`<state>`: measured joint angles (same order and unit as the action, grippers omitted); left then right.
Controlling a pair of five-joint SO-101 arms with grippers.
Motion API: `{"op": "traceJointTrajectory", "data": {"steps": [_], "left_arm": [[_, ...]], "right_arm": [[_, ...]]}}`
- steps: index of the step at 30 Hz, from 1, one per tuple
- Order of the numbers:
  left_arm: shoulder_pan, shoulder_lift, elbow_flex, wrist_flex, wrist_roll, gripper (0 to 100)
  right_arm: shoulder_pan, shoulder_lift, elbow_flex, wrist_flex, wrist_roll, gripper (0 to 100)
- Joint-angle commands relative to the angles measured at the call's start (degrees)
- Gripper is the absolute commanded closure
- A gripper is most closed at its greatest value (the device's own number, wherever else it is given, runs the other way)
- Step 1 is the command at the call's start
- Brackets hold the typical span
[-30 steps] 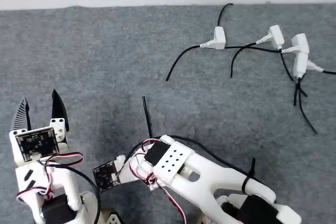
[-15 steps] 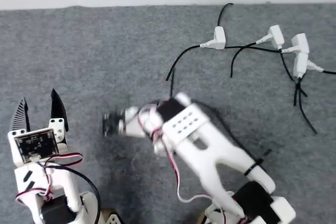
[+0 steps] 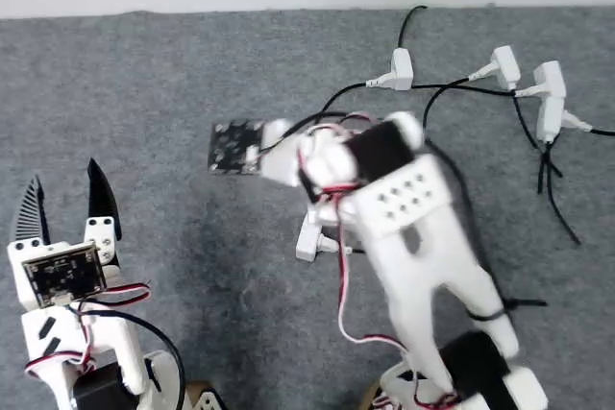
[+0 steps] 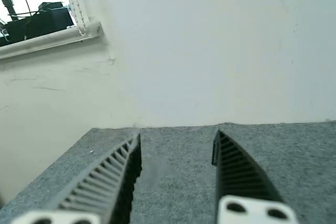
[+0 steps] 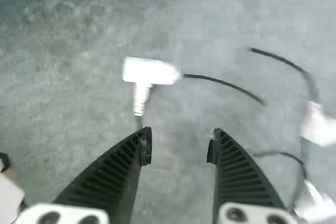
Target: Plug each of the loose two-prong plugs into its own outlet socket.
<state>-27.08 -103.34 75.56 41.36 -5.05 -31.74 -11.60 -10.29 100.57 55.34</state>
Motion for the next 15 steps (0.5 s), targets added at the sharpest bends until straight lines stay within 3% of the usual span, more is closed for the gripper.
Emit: {"op": "traceJointTrajectory", "data": {"steps": [1,9,15], "left_arm": [[0.09,-0.62,-2.86,0.97,-0.62,77],[0.44,-0.62,-2.59,1.05,-0.62,77],[13.8,-0.62,-2.86,9.76,-0.7,77]], "right_arm": [[6.73,-9.89,-5.27,2.24,-0.09,81.1],[19.65,-30.2,5.63,2.24,-0.53,71.9],[19.82,-52.62,23.91,0.13,-3.96,72.1]]}}
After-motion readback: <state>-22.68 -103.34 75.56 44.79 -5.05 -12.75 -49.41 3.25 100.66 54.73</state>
